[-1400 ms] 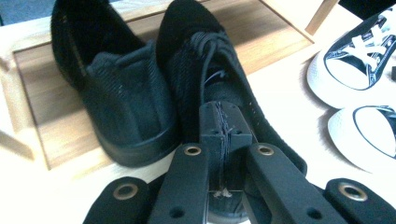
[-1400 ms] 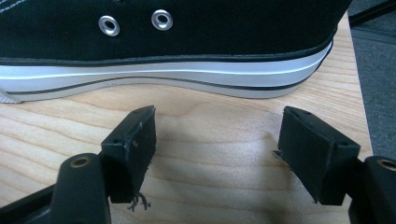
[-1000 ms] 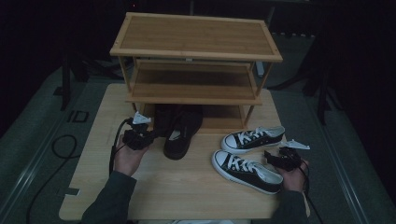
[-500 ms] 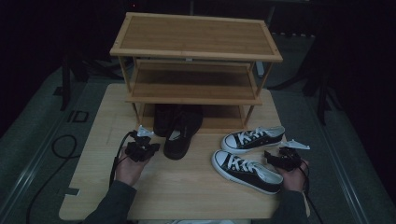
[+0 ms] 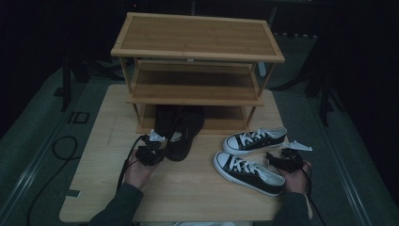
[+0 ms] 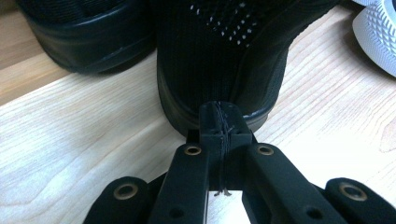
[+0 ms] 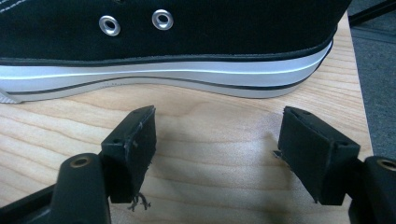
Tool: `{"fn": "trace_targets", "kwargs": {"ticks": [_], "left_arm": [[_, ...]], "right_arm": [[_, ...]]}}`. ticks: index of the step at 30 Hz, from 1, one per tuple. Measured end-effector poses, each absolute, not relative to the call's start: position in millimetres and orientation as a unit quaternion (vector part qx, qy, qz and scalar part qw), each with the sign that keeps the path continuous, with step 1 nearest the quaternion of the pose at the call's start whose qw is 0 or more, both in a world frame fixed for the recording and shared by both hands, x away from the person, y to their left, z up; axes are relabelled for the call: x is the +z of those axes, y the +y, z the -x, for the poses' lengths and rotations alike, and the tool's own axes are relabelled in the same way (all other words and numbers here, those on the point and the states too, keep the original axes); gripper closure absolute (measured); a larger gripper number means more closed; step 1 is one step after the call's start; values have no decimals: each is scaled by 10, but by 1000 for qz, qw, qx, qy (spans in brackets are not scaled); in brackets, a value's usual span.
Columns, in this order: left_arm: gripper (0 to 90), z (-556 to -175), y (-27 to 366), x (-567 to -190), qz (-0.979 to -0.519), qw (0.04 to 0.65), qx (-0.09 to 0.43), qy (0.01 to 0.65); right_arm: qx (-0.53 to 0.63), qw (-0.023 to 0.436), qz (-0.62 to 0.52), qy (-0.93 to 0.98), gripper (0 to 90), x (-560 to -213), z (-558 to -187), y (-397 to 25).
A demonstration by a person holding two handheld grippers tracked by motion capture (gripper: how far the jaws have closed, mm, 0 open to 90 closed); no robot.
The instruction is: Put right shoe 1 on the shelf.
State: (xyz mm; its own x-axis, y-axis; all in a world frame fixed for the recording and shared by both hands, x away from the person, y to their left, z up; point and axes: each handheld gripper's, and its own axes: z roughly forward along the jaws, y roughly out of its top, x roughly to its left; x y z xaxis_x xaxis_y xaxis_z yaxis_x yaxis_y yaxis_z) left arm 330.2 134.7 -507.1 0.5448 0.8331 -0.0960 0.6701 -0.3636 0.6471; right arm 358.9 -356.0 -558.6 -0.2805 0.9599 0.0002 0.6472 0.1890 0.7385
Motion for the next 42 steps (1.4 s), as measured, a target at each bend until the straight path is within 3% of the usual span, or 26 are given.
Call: {"fn": "trace_targets", "kwargs": {"ticks": [26, 42], "left_arm": [[889, -3288, 838, -5089, -829, 341, 117, 427], [897, -3368, 501, -5380, -854, 310, 96, 408]], "right_arm": [[323, 242, -549, 732, 275, -5586, -3589, -3560], [323, 242, -549, 732, 275, -5586, -3589, -3560]]}}
